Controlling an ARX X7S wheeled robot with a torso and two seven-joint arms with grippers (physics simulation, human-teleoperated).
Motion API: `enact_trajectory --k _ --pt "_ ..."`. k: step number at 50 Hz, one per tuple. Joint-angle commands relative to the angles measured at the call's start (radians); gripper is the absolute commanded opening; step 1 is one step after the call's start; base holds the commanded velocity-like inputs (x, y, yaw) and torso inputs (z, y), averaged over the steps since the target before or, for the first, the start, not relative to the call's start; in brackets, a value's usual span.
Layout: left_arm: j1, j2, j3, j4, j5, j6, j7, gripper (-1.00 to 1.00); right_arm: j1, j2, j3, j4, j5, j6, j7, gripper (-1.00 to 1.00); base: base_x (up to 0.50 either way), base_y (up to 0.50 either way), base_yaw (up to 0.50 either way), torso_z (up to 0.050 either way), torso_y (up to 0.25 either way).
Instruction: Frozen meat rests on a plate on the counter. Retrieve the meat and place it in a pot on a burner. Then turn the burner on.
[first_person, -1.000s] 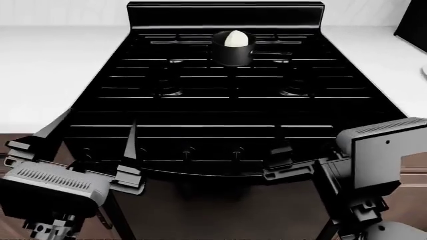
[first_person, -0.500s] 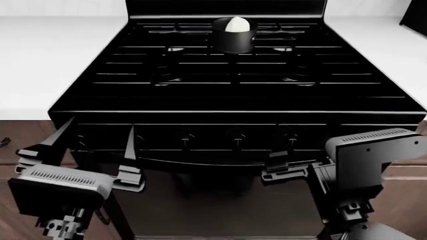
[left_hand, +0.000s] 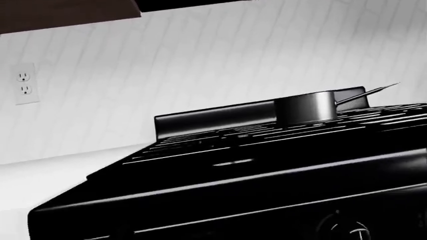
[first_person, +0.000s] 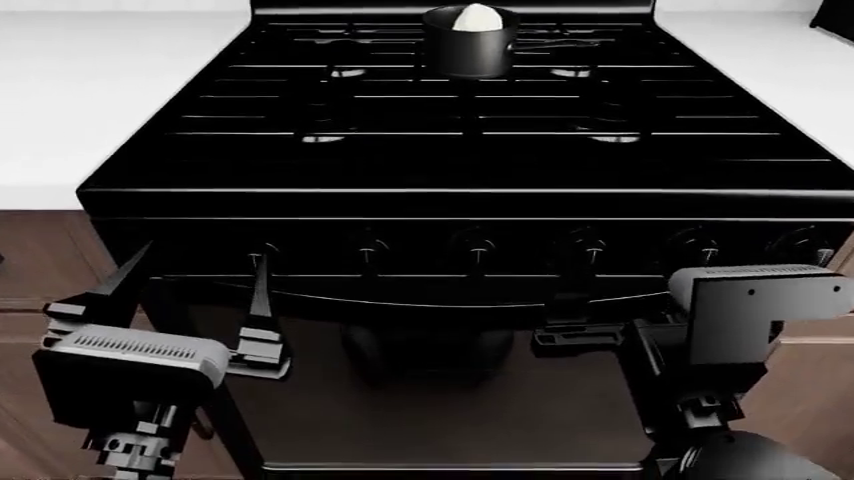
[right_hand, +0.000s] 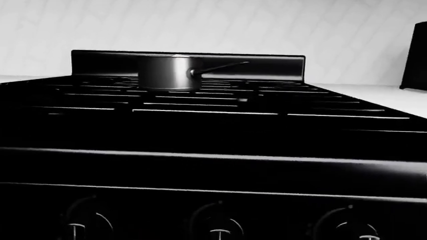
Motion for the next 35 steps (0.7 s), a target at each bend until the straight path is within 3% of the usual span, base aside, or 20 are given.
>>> enact_trajectory --k 1,24,35 --pt "-0.001 0.002 0.003 -0.008 -0.003 0.004 0.001 1.00 -0.009 -0.010 0.013 0.019 0.011 -0.017 0.005 1.00 0.00 0.00 0.00 -0.050 0.000" --pt "0.008 0.000 0.009 0.000 0.007 0.022 0.002 1.00 -0.004 -0.002 0.021 -0.009 0.015 -0.014 0.028 1.00 0.00 0.00 0.00 -0.050 0.000" --pt "0.007 0.004 0.010 -0.006 0.004 0.028 0.000 1.00 -0.003 -0.009 0.028 -0.006 0.009 -0.024 0.039 1.00 0.00 0.00 0.00 -0.003 0.000"
